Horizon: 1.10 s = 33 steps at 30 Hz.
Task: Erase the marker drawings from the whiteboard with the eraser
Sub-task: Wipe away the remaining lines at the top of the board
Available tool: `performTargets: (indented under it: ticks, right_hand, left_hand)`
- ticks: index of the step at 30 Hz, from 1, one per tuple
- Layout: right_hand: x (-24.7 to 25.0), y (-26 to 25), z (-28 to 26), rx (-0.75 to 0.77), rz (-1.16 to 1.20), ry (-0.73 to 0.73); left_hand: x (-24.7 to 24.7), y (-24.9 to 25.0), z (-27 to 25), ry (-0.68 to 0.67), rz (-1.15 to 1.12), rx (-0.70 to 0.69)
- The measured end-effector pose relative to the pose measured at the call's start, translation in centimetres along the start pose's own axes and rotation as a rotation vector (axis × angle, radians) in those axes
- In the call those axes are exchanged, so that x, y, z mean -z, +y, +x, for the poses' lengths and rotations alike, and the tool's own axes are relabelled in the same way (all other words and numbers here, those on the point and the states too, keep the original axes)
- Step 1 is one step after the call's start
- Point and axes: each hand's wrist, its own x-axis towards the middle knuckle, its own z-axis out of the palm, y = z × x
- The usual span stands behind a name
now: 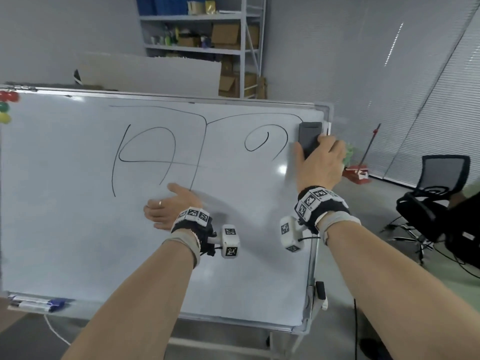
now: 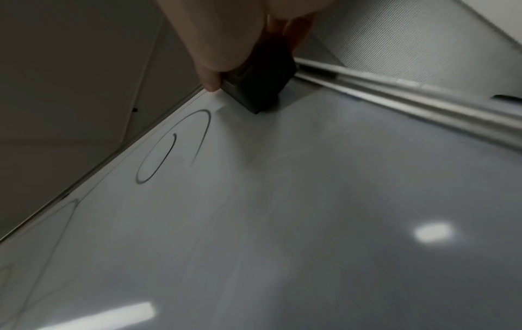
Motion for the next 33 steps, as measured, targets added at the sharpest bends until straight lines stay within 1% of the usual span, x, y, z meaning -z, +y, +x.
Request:
performTargets:
  ticks: [2, 5, 7, 9, 12, 14, 15, 16, 20, 22, 24, 27, 29, 33]
  right_hand:
    - [-1.3, -1.8, -1.5, 0.106, 0.057, -0.028]
    - [-3.3, -5.3, -4.5, 0.254, 0.123, -0.148]
    - [-4.3, -7.5, -6.1, 0.36, 0.161, -0.227]
    - [-4.9, -8.7, -6.9, 0.454, 0.179, -0.273]
    - [-4.8, -8.7, -6.5, 0.499, 0.171, -0.288]
    - [-4.1, -7.7, -5.7, 0.517, 0.133, -0.259]
    - [-3.6, -7.0, -5.1, 0.497, 0.118, -0.235]
    - [-3.1, -6.3, -4.4, 0.445, 0.114, -0.207]
    - [-0.3, -2.5, 0.4, 0.139, 0.079, -0.099]
    - [1.0, -0.7, 2.7, 0.051, 0.013, -0.042]
    - [1.7, 0.5, 4.3, -0.003, -0.02, 0.0]
    - [1.5, 0.4, 4.8, -0.059, -0.03, 0.034]
    - [0.8, -0.7, 4.4, -0.065, -0.013, 0.035]
    - [-1.1, -4.6, 3.2, 0.071, 0.049, -0.031]
  left_hand:
    - [-0.1, 0.4, 1.0, -0.004, -0.01, 0.025]
    - [0.0, 0.1, 2.7, -0.007, -0.016, 0.04]
    - [0.4, -0.4, 3.8, 0.014, -0.007, 0.032]
    - [1.0, -0.6, 4.6, 0.016, 0.003, 0.04]
    - [1.3, -0.1, 4.3, -0.01, -0.013, 0.072]
    - [1.0, 0.5, 3.2, -0.025, -0.013, 0.078]
    - [0.9, 0.8, 2.6, -0.033, -0.007, 0.083]
    - [0.6, 0.9, 2.0, -0.038, 0.001, 0.091]
    - [-0.2, 0.9, 0.9, 0.002, 0.005, 0.114]
    - [-0.2, 1.0, 1.0, 0.008, -0.01, 0.128]
    - [0.0, 1.2, 1.2, 0.016, -0.022, 0.148]
    - [0.4, 1.7, 1.5, 0.033, -0.054, 0.16]
    - [0.6, 1.8, 1.9, 0.022, -0.07, 0.158]
    - [1.5, 1.8, 3.4, 0.006, -0.062, 0.175]
